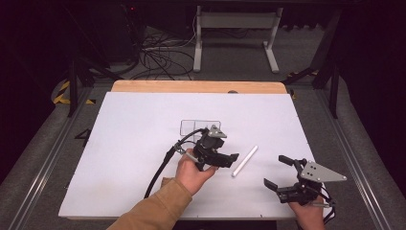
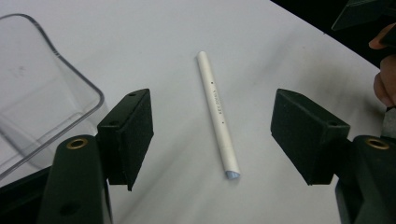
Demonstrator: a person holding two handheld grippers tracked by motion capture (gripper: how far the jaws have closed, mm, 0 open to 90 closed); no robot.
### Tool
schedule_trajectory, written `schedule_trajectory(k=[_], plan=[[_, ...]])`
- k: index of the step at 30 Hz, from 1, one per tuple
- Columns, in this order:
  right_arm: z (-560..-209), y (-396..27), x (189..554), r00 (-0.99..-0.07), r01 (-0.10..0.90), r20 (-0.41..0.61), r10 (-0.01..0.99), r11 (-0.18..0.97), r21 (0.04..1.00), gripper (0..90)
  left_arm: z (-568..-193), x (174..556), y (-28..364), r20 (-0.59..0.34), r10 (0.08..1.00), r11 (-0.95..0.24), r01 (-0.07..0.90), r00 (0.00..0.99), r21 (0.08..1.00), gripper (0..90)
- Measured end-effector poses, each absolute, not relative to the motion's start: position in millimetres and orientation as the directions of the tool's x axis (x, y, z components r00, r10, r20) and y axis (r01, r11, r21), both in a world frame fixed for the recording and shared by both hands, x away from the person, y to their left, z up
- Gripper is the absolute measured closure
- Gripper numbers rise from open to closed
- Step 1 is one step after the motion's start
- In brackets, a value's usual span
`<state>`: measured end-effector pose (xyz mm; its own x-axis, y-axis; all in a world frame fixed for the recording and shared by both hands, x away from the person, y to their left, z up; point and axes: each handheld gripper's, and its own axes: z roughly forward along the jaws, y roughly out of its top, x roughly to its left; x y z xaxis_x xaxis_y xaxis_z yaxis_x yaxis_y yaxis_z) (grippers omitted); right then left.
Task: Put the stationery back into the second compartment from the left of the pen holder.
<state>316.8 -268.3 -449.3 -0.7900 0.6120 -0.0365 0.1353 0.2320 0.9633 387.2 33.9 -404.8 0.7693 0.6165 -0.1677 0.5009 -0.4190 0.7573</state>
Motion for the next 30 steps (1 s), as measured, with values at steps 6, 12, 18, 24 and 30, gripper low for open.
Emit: schedule_trajectory(k=[6, 12, 18, 24, 30], plan=[[-449.7, -269.0, 316.1, -0.79, 0.134, -0.041, 0.612, 0.237, 0.962, 4.4, -410.0, 394.5, 22.5, -0.169, 0.617, -0.433, 0.511, 0.768, 0.742, 29.4], [-449.5, -270.4, 314.3, -0.791, 0.125, -0.045, 0.61, 0.234, 0.964, 4.4, -416.1, 400.4, 9.9, -0.149, 0.622, -0.457, 0.511, 0.769, 0.727, 30.0], [-450.1, -272.0, 312.0, -0.787, 0.129, -0.042, 0.615, 0.232, 0.964, 4.4, -419.6, 403.1, -2.6, -0.116, 0.622, -0.493, 0.502, 0.775, 0.711, 32.6], [-450.9, -273.7, 309.2, -0.784, 0.132, -0.045, 0.619, 0.238, 0.962, 4.4, -426.3, 408.6, -13.4, -0.087, 0.625, -0.517, 0.495, 0.776, 0.698, 33.7], [-451.8, -275.1, 308.2, -0.781, 0.134, -0.042, 0.624, 0.233, 0.963, 4.4, -432.9, 415.4, -22.5, -0.096, 0.635, -0.513, 0.512, 0.766, 0.69, 35.9]])
